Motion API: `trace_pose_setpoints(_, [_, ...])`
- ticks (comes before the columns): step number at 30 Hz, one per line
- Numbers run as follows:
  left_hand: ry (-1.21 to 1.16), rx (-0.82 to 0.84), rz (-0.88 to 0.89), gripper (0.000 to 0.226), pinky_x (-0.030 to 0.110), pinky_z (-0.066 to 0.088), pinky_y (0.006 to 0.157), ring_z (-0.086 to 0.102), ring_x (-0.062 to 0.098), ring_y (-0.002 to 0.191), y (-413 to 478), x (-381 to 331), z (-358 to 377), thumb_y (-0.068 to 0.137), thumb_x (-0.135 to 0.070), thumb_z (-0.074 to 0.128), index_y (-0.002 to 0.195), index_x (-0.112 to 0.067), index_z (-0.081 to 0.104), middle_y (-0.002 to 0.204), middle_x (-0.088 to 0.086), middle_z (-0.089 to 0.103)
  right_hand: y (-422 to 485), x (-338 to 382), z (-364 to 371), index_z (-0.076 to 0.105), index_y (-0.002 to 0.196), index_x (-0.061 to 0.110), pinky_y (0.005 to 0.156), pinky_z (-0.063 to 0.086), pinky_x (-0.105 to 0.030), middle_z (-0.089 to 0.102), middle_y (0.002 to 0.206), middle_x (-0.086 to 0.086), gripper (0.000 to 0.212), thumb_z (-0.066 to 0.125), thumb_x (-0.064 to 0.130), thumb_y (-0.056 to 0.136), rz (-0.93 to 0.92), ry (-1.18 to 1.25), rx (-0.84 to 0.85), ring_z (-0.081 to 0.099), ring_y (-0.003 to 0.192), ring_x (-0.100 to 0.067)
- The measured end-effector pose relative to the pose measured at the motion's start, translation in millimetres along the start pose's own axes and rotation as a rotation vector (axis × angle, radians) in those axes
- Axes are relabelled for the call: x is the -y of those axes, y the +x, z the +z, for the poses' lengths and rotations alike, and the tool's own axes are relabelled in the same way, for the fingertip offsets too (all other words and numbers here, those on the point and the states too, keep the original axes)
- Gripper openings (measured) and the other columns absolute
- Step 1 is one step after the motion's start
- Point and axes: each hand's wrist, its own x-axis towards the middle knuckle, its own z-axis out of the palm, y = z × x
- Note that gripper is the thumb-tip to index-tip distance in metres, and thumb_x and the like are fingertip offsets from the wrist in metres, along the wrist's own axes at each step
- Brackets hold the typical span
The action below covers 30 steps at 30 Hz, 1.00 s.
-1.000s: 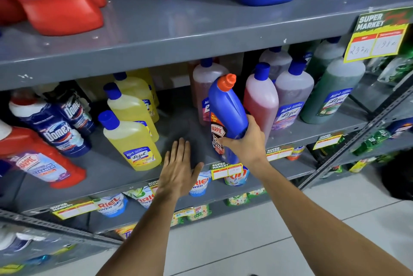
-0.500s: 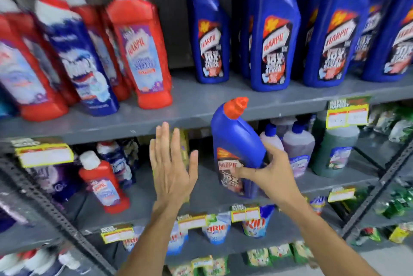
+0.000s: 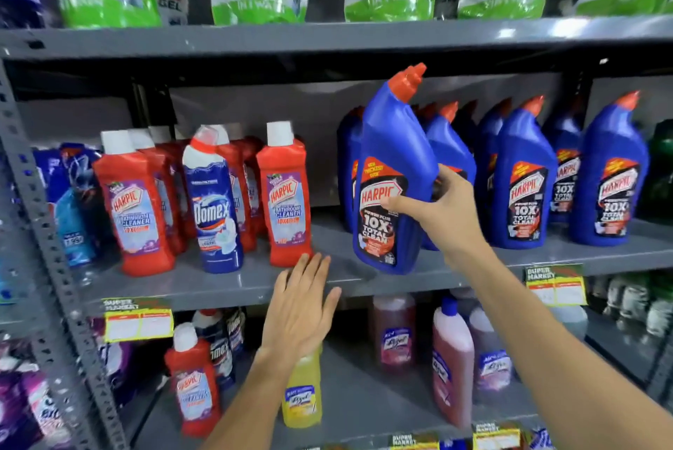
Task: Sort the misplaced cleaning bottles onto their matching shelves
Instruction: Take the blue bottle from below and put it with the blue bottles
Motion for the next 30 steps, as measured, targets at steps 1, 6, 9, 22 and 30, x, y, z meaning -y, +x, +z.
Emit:
trace_pose_setpoints(1, [-0.003,0.003,0.001,0.055,0.040,0.030,0.111,0.035,0.019,0.140,0,0,1,0.099,-0.048,0.028,0.145,-0.020,0.040,0.150,-0.001,0.045,7,-6,5,0.071,0.105,0.012,0.080,0.063,-0.035,0.078,0.097,0.000,0.050,0.095,0.011,0.061,-0.002,-0.019,-0.010,0.075,0.090,-0.014])
trace_pose_setpoints(6, [-0.028,-0.015,-0.028,0.047,0.038,0.033,0.107,0.045,0.014,0.128,2,0,2,0.100,-0.045,0.031,0.138,-0.023,0.049,0.141,-0.007,0.054,32,-44,22,0.068,0.102,0.018,0.079,0.063,-0.044,0.077,0.094,-0.002,0.050,0.095,0.017,0.060,0.031,-0.108,-0.007,0.075,0.087,-0.018])
trace_pose_setpoints(9, [-0.047,-0.026,-0.058,0.043,0.037,0.032,0.107,0.045,0.012,0.128,3,-3,1,0.100,-0.044,0.032,0.134,-0.026,0.053,0.138,-0.010,0.055,42,-61,25,0.067,0.105,0.019,0.081,0.064,-0.044,0.077,0.096,-0.001,0.051,0.095,0.014,0.062,0.061,-0.105,0.025,0.075,0.089,-0.017])
trace_pose_setpoints(22, [-0.045,-0.013,-0.105,0.043,0.039,0.032,0.108,0.044,0.011,0.129,3,-9,-1,0.101,-0.043,0.030,0.133,-0.027,0.054,0.140,-0.011,0.054,24,-119,16,0.038,0.140,0.027,0.092,0.052,-0.031,0.058,0.131,0.004,0.101,0.098,0.019,0.058,0.181,-0.183,0.244,0.060,0.118,-0.013])
trace_pose_setpoints(30, [-0.042,-0.023,-0.129,0.043,0.040,0.028,0.110,0.044,0.012,0.129,2,-14,-2,0.101,-0.043,0.028,0.132,-0.028,0.054,0.138,-0.011,0.054,32,-133,14,0.045,0.134,0.022,0.096,0.056,-0.037,0.066,0.118,0.004,0.090,0.097,0.021,0.061,0.244,-0.221,0.195,0.065,0.108,-0.010])
